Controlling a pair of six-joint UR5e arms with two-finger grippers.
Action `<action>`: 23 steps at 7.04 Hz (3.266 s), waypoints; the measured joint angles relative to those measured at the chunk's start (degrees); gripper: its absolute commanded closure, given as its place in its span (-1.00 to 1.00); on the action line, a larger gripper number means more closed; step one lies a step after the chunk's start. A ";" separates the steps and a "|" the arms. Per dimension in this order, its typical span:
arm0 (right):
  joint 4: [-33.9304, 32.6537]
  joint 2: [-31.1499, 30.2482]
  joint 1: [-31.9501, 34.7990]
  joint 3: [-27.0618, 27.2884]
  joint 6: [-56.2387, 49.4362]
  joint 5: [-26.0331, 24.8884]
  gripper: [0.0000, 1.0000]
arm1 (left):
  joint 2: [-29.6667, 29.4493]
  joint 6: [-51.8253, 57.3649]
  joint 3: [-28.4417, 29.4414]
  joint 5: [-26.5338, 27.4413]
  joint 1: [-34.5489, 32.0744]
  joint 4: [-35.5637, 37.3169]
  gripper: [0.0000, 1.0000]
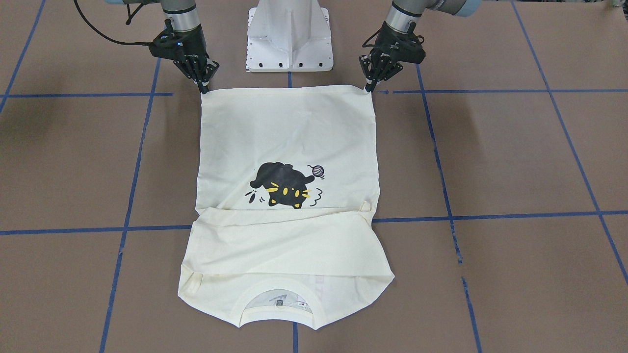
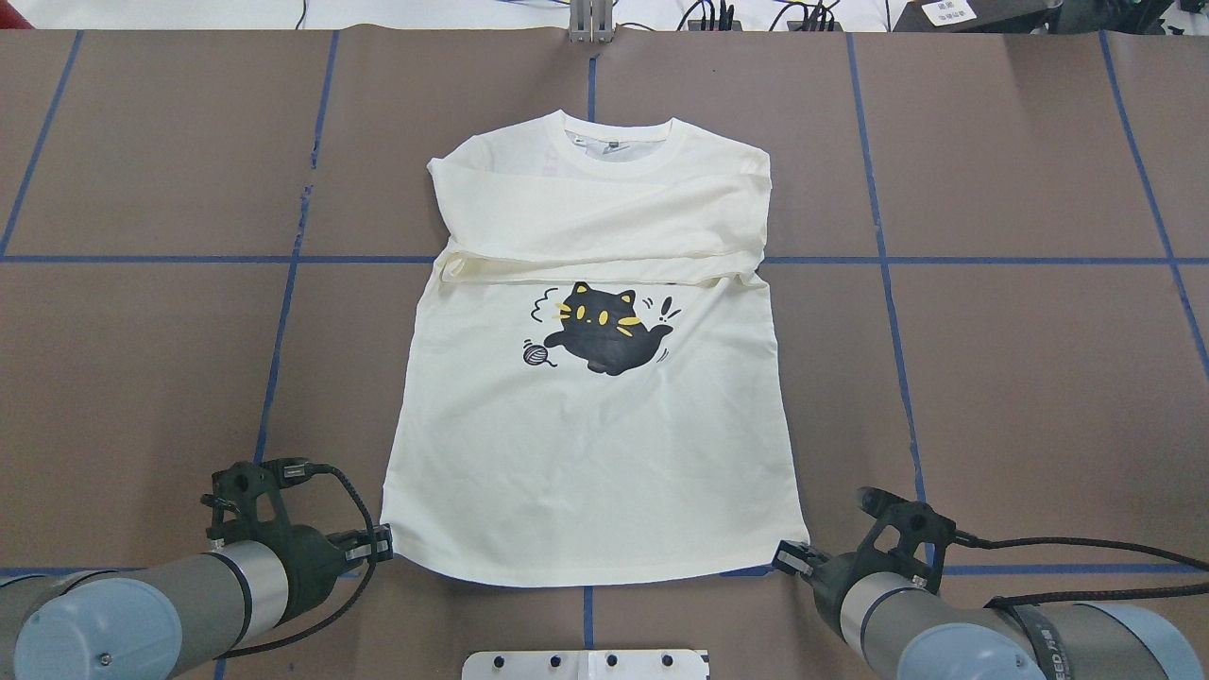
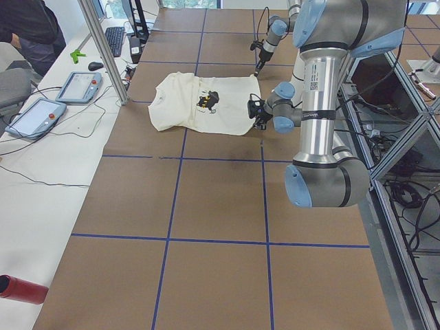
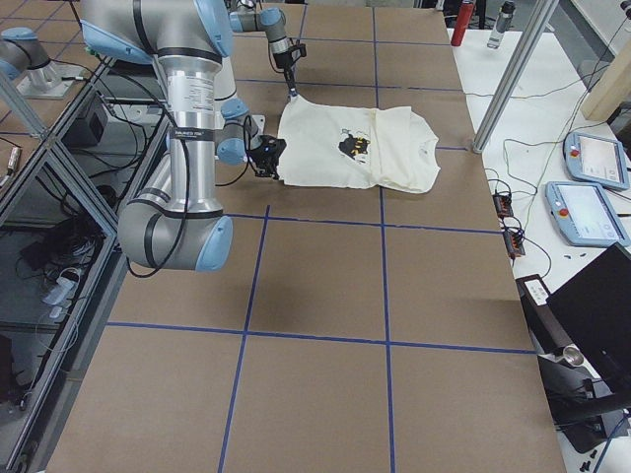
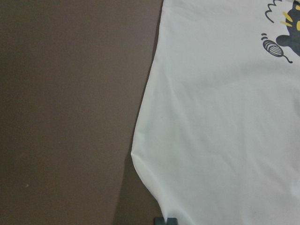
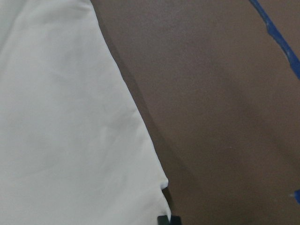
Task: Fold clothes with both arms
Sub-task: 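Lift the hem with both grippers and fold it toward the collar, then release the hem and withdraw both grippers from the folded shirt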
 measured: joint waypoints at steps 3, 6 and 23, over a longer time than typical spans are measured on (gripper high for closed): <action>-13.86 0.02 -0.38 14.74 -0.42 0.57 1.00 | -0.19 0.16 -17.33 -5.89 -0.05 19.12 1.00; -23.24 0.26 -1.64 25.48 -0.44 1.67 1.00 | -0.41 0.12 -26.42 -10.71 -0.99 28.34 1.00; -14.40 31.86 38.69 -19.74 -26.63 19.69 1.00 | -29.55 33.44 17.26 -17.21 -36.02 24.93 1.00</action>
